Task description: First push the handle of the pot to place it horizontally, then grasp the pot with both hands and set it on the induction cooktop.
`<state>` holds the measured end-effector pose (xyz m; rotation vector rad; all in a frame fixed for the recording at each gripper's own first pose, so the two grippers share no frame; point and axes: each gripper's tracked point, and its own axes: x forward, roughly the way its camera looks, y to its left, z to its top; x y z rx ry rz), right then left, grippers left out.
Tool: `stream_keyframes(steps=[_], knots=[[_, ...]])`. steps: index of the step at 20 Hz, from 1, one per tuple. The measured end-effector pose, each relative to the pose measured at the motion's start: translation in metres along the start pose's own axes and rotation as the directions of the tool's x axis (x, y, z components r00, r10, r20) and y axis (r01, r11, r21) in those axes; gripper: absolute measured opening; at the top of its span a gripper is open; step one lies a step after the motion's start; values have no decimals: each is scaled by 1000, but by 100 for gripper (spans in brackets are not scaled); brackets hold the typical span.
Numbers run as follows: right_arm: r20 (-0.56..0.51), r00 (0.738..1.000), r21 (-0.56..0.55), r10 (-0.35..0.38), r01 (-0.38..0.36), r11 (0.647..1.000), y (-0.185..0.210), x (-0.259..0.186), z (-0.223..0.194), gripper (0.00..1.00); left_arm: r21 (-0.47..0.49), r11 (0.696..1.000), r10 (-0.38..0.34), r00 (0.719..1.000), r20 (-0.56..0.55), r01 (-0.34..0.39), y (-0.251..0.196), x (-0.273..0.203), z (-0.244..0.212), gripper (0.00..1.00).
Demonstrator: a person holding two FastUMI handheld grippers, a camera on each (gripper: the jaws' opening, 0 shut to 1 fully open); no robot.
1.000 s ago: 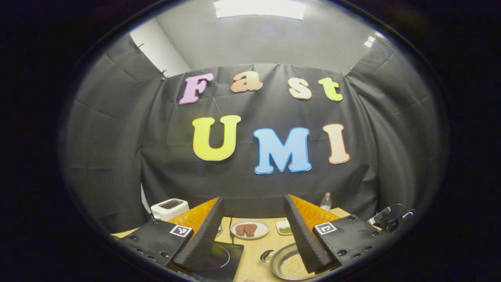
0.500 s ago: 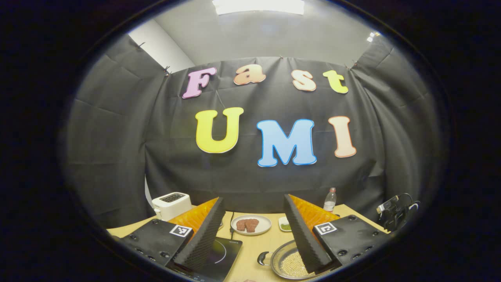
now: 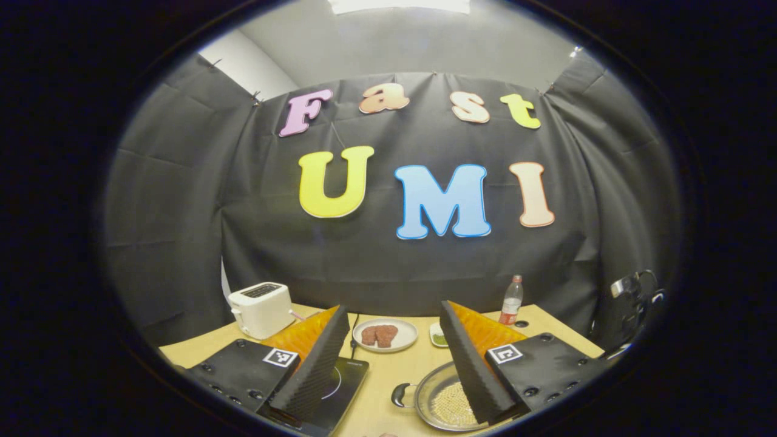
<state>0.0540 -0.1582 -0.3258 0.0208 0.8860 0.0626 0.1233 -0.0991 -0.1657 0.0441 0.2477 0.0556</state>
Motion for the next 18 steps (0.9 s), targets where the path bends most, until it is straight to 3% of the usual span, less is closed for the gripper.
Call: stream_keyframes(steps=[2, 5, 12, 13, 15, 18], knots=[[57, 998, 32, 24, -26, 999, 4, -4, 11, 7, -4, 1000, -9, 1000, -20, 9, -2, 5, -12, 100], [105, 994, 32, -6, 3, 999, -3, -1, 19, 100, 2, 1000, -19, 998, -60, 19, -5, 15, -31, 98], [127, 992, 28, -27, 24, 999, -7, 11, 26, 100, -1, 996, -82, 973, -217, 84, -22, 35, -108, 100], [128, 991, 31, -31, 27, 999, -8, 14, 26, 100, -7, 996, -91, 967, -238, 92, -25, 38, -118, 94], [131, 991, 34, -37, 33, 999, -9, 19, 27, 100, -11, 994, -105, 957, -270, 106, -31, 43, -135, 94], [137, 989, 34, -50, 46, 998, -13, 26, 30, 100, 7, 992, -118, 941, -317, 127, -35, 49, -163, 98]])
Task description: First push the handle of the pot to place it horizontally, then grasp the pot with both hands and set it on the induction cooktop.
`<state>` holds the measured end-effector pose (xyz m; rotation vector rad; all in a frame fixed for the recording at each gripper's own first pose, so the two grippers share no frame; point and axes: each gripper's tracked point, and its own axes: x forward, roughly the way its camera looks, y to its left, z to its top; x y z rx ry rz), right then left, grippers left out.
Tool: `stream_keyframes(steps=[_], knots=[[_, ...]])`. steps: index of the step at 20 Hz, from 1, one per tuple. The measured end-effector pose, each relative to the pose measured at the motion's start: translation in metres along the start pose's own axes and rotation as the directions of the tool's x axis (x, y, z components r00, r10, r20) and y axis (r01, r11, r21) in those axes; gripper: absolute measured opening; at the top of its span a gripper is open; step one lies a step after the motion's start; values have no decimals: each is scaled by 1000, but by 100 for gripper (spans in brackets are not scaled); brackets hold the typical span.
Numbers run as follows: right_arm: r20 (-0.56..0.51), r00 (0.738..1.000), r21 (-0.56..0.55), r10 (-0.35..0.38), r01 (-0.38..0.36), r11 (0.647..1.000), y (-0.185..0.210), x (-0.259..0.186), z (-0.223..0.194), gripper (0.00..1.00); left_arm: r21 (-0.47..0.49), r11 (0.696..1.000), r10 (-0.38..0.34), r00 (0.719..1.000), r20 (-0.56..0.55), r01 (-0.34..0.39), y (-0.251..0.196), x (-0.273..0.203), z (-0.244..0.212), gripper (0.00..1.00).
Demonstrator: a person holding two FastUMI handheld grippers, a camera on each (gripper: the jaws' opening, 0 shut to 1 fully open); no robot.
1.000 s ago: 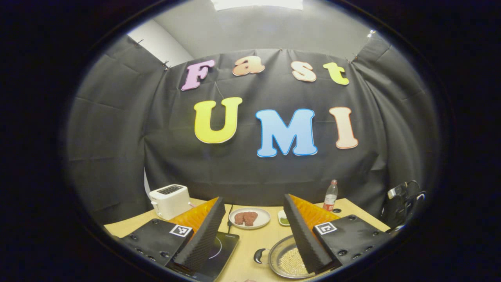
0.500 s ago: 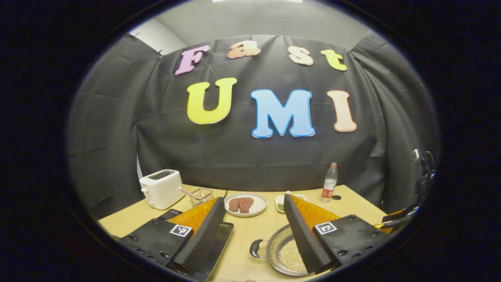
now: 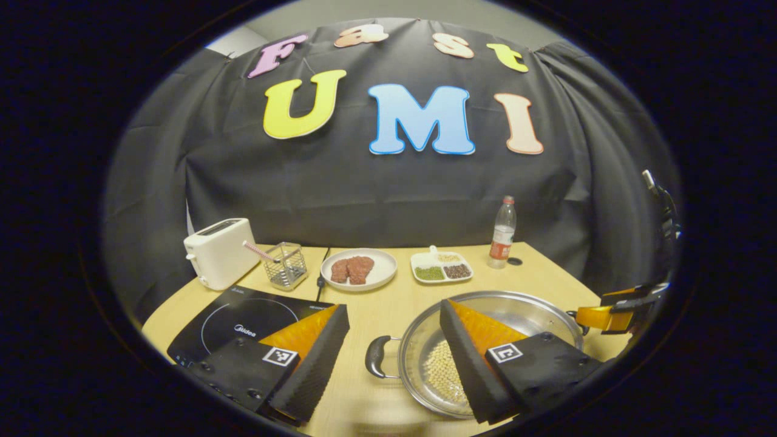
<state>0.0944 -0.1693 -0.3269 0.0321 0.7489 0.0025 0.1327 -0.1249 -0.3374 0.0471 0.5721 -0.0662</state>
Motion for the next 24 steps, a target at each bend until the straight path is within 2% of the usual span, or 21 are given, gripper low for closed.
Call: stream_keyframes(steps=[4, 5, 6, 7, 9, 14, 17, 18, 19, 20, 21, 22, 24], knots=[[1, 1000, -11, -10, 10, 1000, -3, 10, -1, 100, -1, 1000, 9, 998, -61, -9, 5, 18, -27, 98], [-1, 1000, -13, -11, 11, 1000, -2, 13, -2, 100, -4, 1000, 11, 997, -74, -11, 6, 22, -33, 94], [-3, 1000, -14, -12, 12, 1000, -2, 16, -3, 100, -4, 1000, 12, 996, -86, -13, 8, 27, -38, 94], [-7, 1000, -17, -14, 13, 1000, -1, 19, -5, 100, -2, 1000, 16, 995, -100, -16, 9, 31, -43, 98], [-21, 1000, -25, -17, 17, 1000, 0, 25, -10, 100, -3, 1000, 28, 991, -133, -28, 15, 40, -54, 100], [-55, 998, -44, -23, 20, 999, 2, 37, -19, 100, -9, 999, 36, 980, -197, -39, 21, 52, -76, 99], [-69, 997, -50, -18, 15, 999, 6, 40, -23, 87, -5, 999, 40, 978, -205, -42, 22, 54, -77, 100], [-77, 997, -51, -13, 9, 999, 7, 40, -25, 87, -5, 999, 36, 978, -205, -38, 21, 55, -78, 99], [-78, 997, -51, -11, 7, 999, 8, 40, -25, 80, -4, 999, 32, 979, -204, -34, 20, 55, -78, 100], [-79, 997, -52, 3, -7, 999, 12, 42, -25, 71, -4, 1000, 30, 979, -203, -31, 20, 56, -78, 97], [-76, 997, -62, -2, -3, 998, 11, 41, -24, 67, -4, 1000, 28, 979, -203, -29, 19, 59, -78, 89], [-83, 997, -71, -2, -4, 997, 13, 42, -26, 65, -3, 1000, 22, 979, -203, -23, 16, 61, -79, 96], [-88, 996, -66, -2, -4, 998, 14, 40, -28, 64, -2, 1000, 18, 978, -206, -19, 13, 63, -79, 85]])
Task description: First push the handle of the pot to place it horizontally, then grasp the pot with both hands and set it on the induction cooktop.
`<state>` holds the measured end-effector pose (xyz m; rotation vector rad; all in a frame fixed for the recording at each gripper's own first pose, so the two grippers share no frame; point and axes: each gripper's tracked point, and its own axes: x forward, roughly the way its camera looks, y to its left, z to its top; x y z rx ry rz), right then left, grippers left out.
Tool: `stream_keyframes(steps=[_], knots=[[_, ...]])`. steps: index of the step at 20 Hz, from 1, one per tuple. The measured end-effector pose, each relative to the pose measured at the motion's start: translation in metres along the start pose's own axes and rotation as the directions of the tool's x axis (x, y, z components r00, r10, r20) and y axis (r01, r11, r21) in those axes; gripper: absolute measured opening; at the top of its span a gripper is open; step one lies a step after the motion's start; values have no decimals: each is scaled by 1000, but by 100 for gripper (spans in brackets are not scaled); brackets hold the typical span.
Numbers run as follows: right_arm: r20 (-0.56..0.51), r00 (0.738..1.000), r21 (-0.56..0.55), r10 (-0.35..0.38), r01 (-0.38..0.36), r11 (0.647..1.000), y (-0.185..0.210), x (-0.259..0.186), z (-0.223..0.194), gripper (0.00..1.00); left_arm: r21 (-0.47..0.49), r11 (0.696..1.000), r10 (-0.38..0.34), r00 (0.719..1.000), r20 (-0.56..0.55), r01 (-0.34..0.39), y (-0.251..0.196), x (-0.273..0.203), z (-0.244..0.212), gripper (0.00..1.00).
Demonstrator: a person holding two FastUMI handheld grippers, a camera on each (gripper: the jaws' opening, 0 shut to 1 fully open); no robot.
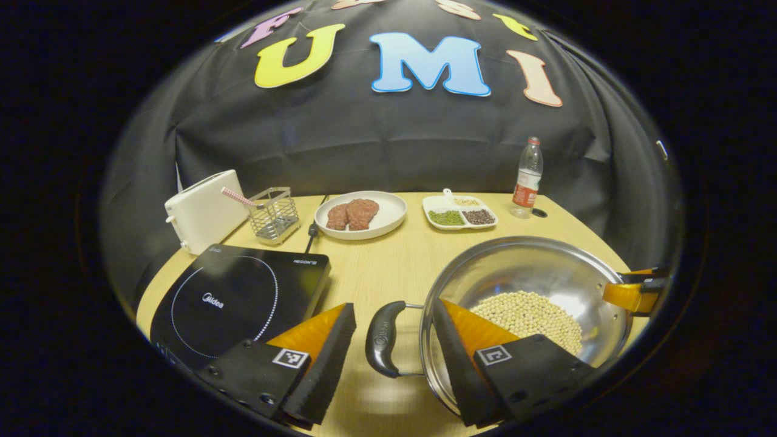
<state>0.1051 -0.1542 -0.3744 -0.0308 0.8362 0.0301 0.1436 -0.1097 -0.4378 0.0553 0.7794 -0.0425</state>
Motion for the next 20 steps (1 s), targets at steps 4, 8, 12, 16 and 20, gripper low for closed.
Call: stream_keyframes(steps=[4, 8, 12, 16, 20], knots=[[-14, 1000, -2, 4, -4, 1000, -1, 2, 0, 62, 10, 1000, 0, 1000, -4, 0, -4, 3, 0, 79], [-35, 999, -14, 13, -13, 1000, -1, -2, 0, 51, 45, 999, -3, 1000, -20, 4, -6, 1, -1, 69], [-32, 999, -10, 14, -15, 1000, -1, 0, 2, 51, 58, 998, -18, 1000, -18, 19, -6, -1, -2, 62], [-32, 999, -17, 10, -11, 1000, -1, 0, 2, 51, 89, 996, -25, 1000, 6, 24, -7, 0, 0, 60], [-39, 999, -3, 23, -23, 1000, -1, 1, 2, 51, 97, 995, -5, 1000, -23, 7, -6, -2, -8, 64]])
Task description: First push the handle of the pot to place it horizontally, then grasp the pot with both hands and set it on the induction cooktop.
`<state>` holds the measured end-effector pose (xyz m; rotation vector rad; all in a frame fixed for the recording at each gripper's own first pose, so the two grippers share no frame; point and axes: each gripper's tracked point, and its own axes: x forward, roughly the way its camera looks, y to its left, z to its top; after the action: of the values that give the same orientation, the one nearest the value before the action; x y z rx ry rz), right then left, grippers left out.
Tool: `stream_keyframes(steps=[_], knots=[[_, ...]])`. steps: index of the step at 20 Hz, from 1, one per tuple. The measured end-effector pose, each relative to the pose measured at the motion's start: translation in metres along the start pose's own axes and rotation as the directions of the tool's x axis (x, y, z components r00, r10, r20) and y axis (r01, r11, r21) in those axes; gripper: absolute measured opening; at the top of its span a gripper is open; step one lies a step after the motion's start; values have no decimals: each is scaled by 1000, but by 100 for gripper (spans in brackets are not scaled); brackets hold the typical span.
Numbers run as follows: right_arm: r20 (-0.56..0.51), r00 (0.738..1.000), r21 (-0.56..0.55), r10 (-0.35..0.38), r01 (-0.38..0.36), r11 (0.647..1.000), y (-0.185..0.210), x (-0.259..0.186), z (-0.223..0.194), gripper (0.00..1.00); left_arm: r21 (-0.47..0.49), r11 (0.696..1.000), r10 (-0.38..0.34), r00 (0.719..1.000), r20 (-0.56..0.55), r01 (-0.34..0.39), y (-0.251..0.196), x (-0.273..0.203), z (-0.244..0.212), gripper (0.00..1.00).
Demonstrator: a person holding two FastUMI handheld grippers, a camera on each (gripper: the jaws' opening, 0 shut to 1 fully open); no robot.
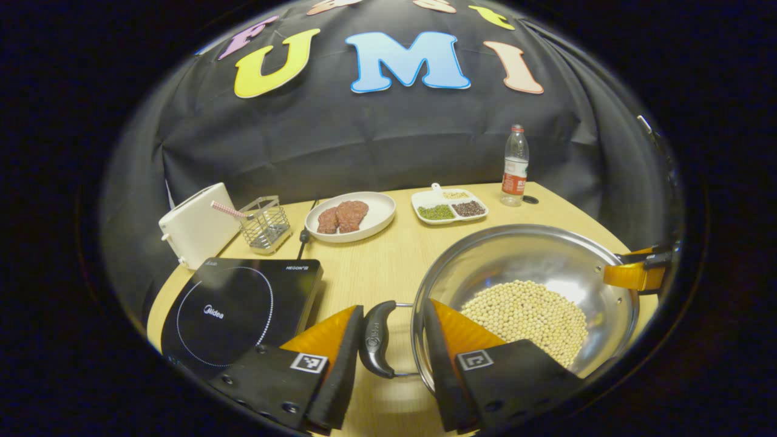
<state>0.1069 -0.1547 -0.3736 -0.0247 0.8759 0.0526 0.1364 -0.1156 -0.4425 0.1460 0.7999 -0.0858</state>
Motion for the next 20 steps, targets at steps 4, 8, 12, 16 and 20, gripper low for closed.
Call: stream_keyframes(steps=[4, 8, 12, 16, 20], knots=[[1, 1000, -3, 0, 0, 1000, 0, -1, 0, 51, 36, 999, 25, 1000, -5, -25, 0, 3, -6, 73], [11, 1000, -18, -7, 7, 1000, 1, 0, 1, 51, 43, 999, 8, 1000, 1, -8, -2, 3, -3, 65], [37, 999, -42, -11, 12, 999, 2, -5, 5, 51, 27, 1000, 16, 1000, 9, -17, -1, -3, -1, 60], [44, 999, -50, -6, 9, 999, 9, -18, 13, 51, 18, 1000, 24, 1000, 6, -24, 8, -17, 9, 63], [54, 998, -35, -7, 9, 999, 22, -34, 20, 51, 21, 1000, 17, 1000, 15, -17, 23, -32, 21, 55]])
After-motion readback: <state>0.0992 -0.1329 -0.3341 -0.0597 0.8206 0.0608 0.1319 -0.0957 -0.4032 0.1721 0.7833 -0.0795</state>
